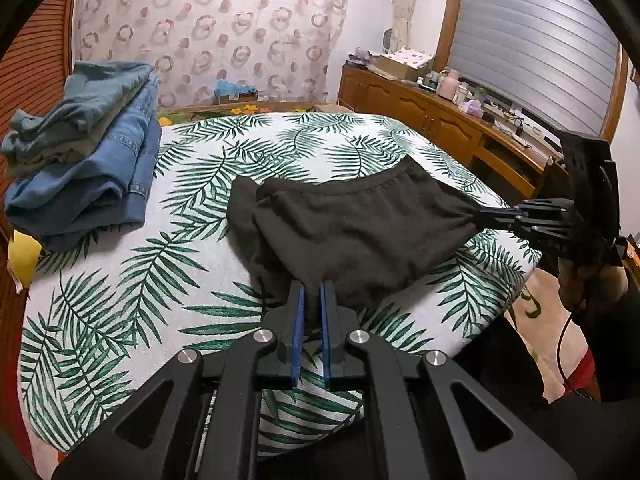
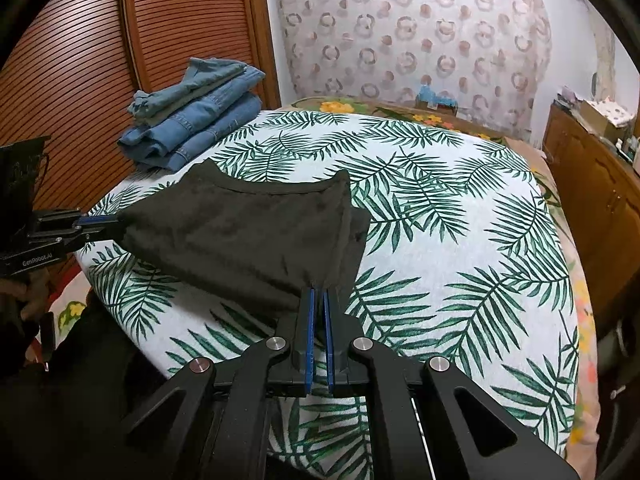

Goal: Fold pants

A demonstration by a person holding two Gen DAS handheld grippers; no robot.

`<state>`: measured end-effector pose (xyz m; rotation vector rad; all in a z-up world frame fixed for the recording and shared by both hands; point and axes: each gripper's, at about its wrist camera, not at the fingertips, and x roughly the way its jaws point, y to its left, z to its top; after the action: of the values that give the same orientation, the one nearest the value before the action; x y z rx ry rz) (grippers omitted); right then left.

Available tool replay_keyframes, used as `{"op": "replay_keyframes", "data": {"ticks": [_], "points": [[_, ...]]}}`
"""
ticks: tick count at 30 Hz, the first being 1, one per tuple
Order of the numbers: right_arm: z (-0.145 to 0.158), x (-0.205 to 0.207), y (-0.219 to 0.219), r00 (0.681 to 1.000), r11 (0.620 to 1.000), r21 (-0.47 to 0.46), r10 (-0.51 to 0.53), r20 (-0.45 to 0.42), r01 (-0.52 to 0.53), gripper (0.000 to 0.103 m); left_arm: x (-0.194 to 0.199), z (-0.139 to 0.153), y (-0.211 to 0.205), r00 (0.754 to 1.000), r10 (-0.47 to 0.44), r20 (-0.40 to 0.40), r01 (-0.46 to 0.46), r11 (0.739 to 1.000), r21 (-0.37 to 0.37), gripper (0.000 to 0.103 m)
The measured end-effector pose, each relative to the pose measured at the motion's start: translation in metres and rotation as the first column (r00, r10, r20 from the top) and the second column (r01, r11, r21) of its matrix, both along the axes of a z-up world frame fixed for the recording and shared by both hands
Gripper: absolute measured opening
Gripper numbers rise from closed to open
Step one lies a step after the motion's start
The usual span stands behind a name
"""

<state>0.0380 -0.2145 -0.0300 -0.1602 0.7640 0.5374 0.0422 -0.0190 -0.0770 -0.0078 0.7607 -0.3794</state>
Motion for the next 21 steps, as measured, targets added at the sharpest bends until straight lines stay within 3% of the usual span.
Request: {"op": "replay_keyframes", "data": {"ticks": [11, 14, 16, 19, 21], "points": [[0.004, -0.013, -0.001, 1.000, 1.000, -0.001, -0.007, 0.016, 0.007, 0.004, -0.006, 0.012, -0.001, 1.000, -0.013, 0.026, 0.012, 1.000, 0.008, 0.007], [0.005, -0.010, -0.003, 0.999, 0.999, -0.004, -0.035, 0.021, 0.035, 0.011, 0.001, 0.012, -0.003, 1.000, 0.015, 0.025, -0.016, 0.999, 0.030, 0.025], [0.006, -0.008, -0.003, 0.999, 0.999, -0.004, -0.044, 0.022, 0.044, 0.023, 0.006, 0.012, -0.002, 0.999, 0.027, 0.034, -0.028, 0.999, 0.034, 0.050], [0.005, -0.003, 0.000, 0.998, 0.999, -0.014, -0.052, 0.027, 0.053, 0.033, 0.017, 0.009, -0.001, 0.999, 0.034, 0.028, -0.035, 0.999, 0.028, 0.068], [0.003, 0.003, 0.003, 0.999, 0.999, -0.008, -0.050, 0.017, 0.051, 0.036, 0.026, 0.006, -0.003, 0.999, 0.037, 0.024, -0.038, 0.999, 0.039, 0.070]]}}
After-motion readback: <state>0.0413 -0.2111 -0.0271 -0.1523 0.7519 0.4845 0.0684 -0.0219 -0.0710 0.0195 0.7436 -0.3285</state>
